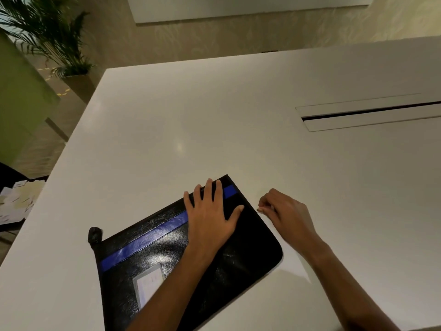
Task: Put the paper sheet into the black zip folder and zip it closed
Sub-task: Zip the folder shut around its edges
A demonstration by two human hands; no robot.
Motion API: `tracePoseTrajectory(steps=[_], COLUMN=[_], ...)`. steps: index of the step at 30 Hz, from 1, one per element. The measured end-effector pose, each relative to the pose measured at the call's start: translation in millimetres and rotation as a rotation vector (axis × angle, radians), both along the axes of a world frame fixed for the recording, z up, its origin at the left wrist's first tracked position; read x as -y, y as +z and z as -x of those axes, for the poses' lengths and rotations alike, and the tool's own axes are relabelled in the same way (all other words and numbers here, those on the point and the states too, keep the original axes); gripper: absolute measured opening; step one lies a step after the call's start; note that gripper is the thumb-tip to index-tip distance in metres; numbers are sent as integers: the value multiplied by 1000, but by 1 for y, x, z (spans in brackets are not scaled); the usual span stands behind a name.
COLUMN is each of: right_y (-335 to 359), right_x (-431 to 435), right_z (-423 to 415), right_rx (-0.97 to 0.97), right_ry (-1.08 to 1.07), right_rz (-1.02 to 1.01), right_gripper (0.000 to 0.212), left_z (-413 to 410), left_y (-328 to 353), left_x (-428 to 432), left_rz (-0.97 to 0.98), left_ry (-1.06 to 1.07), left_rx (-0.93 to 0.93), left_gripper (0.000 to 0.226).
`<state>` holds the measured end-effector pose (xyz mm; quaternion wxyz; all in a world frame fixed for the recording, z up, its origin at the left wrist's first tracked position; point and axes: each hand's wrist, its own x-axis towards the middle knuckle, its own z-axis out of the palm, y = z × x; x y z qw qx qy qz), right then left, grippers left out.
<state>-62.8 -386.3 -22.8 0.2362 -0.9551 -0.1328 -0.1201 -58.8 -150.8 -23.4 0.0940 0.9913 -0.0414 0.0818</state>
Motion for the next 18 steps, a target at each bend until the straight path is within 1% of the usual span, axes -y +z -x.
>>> tracePoseTrajectory(steps=[6, 18], right_y=[-13, -8], right_x=[-7, -36], right_z=[-13, -62], right_rx=[68, 61], right_ry=[-14, -8], right_rz=[26, 22], right_gripper=[10, 10], left_z=[1, 0], left_y=[2, -1], left_x=[-2, -1], left_rz=[0, 32], left_ry=[-2, 8], left_rx=[16, 45], left_gripper=[92, 87])
